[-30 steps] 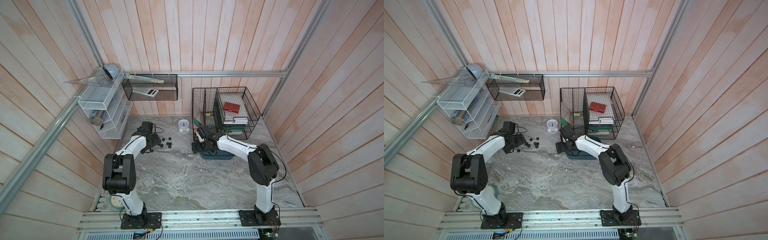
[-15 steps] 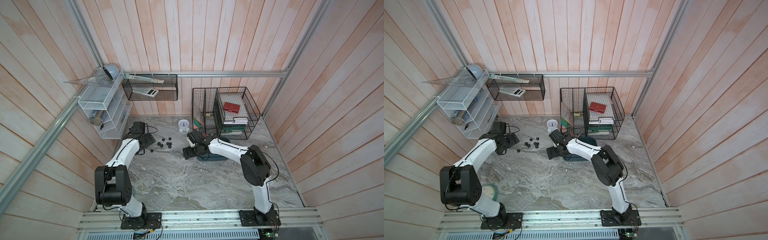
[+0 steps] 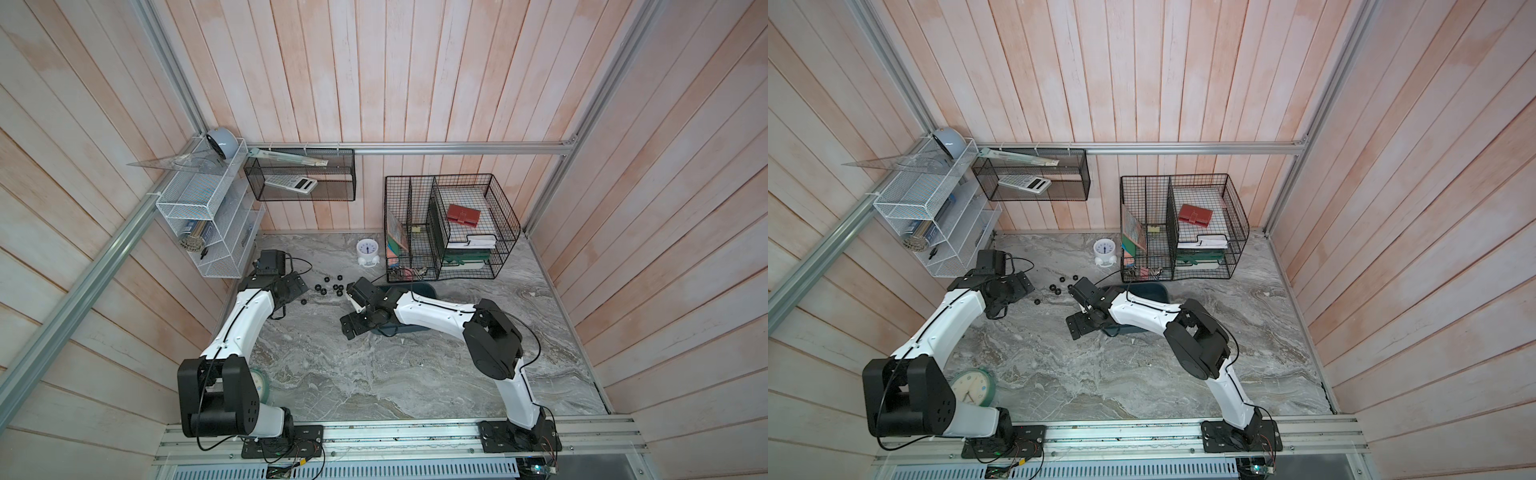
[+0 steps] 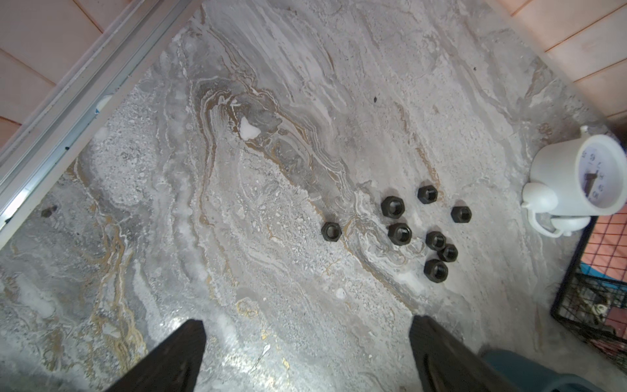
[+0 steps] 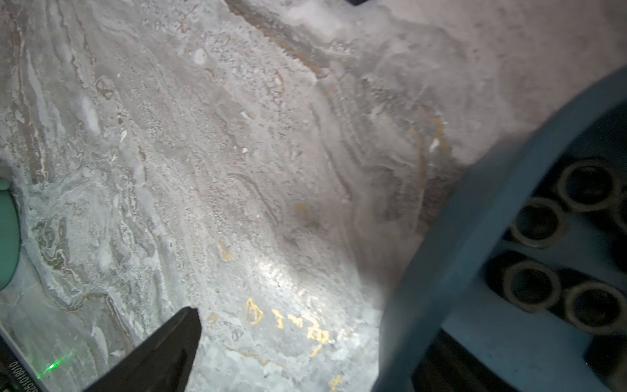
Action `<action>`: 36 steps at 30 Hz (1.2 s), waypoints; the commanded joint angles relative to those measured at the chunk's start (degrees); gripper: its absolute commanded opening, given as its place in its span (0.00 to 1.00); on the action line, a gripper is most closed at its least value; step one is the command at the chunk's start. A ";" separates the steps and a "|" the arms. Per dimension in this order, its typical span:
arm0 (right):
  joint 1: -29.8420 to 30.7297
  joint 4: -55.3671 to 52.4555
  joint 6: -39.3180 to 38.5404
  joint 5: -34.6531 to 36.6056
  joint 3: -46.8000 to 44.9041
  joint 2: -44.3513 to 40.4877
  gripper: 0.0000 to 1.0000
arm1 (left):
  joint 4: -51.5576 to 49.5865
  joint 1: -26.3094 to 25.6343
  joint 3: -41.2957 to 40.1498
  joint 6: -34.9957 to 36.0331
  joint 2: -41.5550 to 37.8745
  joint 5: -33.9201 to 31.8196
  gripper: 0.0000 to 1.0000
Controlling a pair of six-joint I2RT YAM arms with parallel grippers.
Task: Put the nuts on the desktop into the storage box
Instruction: Move the storage box to the center of the board, then pick up the nut from the center of the board.
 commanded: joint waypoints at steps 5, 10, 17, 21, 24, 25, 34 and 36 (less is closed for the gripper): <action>1.72 0.84 -0.10 -0.11 4.54 2.35 0.98 | -2.40 0.33 -1.26 1.96 -3.25 1.13 1.00; -0.11 0.18 -1.48 3.46 1.59 -2.23 0.98 | -0.04 0.33 -1.44 0.89 -1.88 3.56 1.00; -5.65 0.66 -3.95 4.87 -5.83 -11.88 0.98 | 4.36 -0.23 0.31 -1.88 4.67 3.40 0.86; -8.36 1.21 -5.45 5.20 -9.31 -16.29 0.98 | 4.80 -1.86 3.92 -2.43 10.30 1.07 0.81; -10.03 1.99 -6.37 5.73 -11.63 -19.02 0.98 | 4.20 -3.41 6.98 -2.07 15.26 -0.44 0.78; -10.50 2.02 -6.61 5.91 -11.97 -19.70 0.98 | 4.17 -3.70 7.75 -2.07 16.67 -0.56 0.76; -13.56 0.57 -8.66 6.59 -12.01 -22.52 0.98 | 4.36 -3.89 11.88 -2.43 25.57 -1.72 0.63; -13.98 0.21 -8.71 6.78 -11.80 -22.43 0.98 | 4.62 -3.89 12.20 -2.42 26.75 -2.05 0.61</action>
